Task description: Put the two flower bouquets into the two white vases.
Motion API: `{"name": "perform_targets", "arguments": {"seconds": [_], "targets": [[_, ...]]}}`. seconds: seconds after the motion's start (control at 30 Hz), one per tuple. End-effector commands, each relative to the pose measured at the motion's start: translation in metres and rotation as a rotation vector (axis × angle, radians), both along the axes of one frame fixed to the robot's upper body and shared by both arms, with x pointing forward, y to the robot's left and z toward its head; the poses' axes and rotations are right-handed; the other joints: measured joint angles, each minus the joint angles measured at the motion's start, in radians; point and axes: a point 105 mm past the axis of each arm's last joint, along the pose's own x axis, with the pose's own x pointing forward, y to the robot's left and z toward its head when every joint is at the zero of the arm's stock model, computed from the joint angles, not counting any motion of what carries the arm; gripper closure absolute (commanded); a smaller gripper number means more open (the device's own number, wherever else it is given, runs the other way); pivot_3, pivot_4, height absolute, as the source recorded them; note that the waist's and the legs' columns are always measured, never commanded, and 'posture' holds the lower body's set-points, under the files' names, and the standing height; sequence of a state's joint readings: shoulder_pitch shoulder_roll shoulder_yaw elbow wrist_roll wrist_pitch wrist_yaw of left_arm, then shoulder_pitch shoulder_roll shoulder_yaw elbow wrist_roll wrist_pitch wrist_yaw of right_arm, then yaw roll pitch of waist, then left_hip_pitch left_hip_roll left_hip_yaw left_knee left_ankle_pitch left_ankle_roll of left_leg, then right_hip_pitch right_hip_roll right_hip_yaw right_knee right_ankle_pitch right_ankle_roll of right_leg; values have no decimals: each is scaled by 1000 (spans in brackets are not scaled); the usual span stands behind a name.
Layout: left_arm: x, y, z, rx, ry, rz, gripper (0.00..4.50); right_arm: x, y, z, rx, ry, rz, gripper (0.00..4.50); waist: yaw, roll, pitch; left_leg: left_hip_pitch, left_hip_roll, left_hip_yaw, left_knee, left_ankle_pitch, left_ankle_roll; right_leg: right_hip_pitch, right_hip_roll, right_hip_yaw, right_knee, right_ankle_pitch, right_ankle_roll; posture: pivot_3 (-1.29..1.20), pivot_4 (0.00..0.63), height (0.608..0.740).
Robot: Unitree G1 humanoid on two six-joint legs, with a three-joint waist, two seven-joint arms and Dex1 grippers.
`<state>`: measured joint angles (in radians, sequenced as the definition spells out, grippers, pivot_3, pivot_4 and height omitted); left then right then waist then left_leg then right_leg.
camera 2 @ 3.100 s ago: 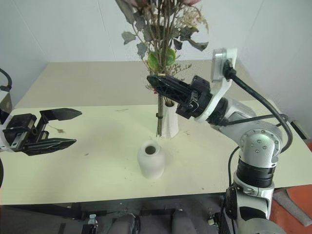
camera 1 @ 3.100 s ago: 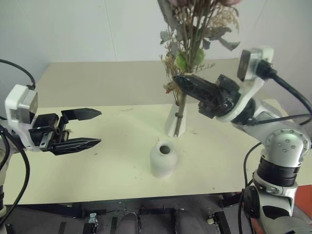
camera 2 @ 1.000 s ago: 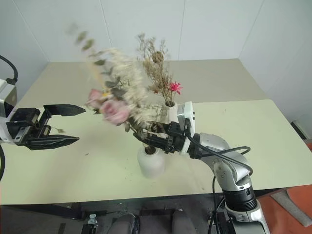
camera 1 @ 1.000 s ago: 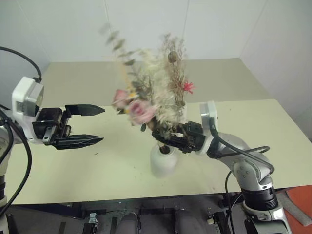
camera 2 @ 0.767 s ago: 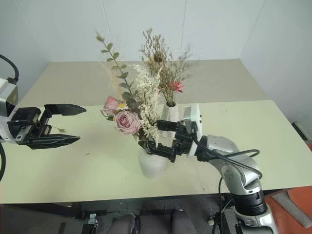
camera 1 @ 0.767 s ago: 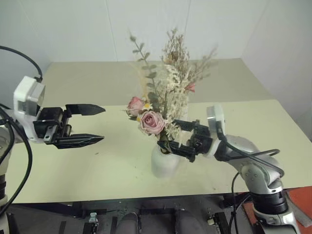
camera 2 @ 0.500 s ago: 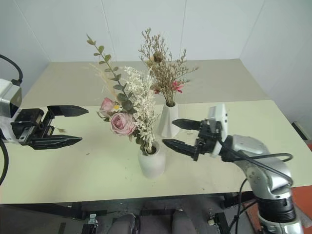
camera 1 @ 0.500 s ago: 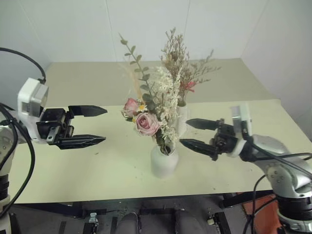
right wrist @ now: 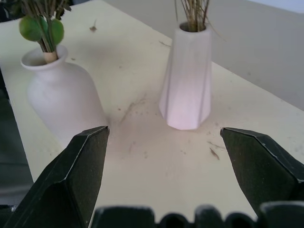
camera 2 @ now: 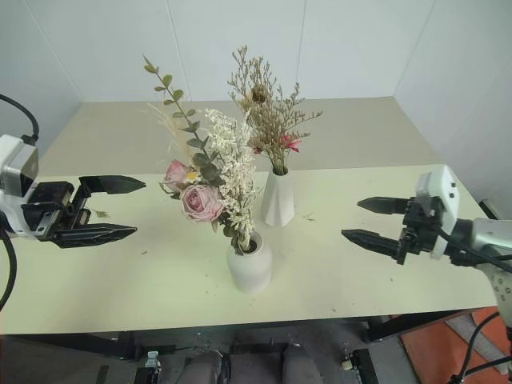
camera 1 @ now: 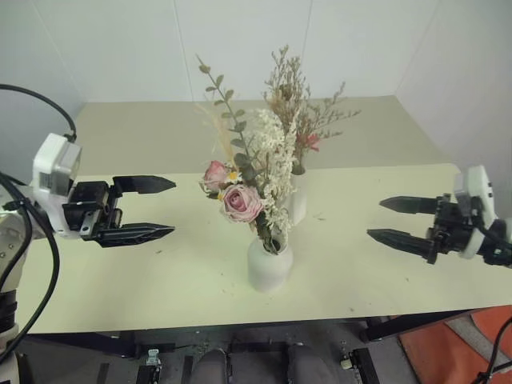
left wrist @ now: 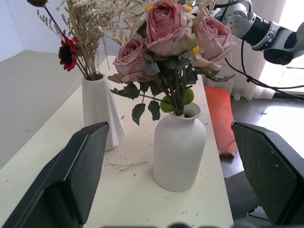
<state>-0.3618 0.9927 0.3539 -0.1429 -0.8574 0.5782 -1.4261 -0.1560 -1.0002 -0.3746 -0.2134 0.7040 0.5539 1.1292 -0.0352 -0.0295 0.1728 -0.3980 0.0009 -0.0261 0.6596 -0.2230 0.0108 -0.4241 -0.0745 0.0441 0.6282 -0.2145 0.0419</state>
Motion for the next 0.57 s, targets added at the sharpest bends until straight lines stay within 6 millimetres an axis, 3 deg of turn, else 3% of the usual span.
{"name": "perform_targets", "arguments": {"seconds": [0.03,0.57], "targets": [[-5,3,8,0,-52,19,0,-4,-10,15,-40,-67,-15,11,0,0,0,0,0,0,0,0,0,0,0,0,0,0,0,0,150,740],[-12,6,6,7,-42,51,0,-2,-15,12,-43,-78,-56,11,3,0,0,1,0,0,0,0,0,0,0,0,0,-1,1,0,150,740]]}}
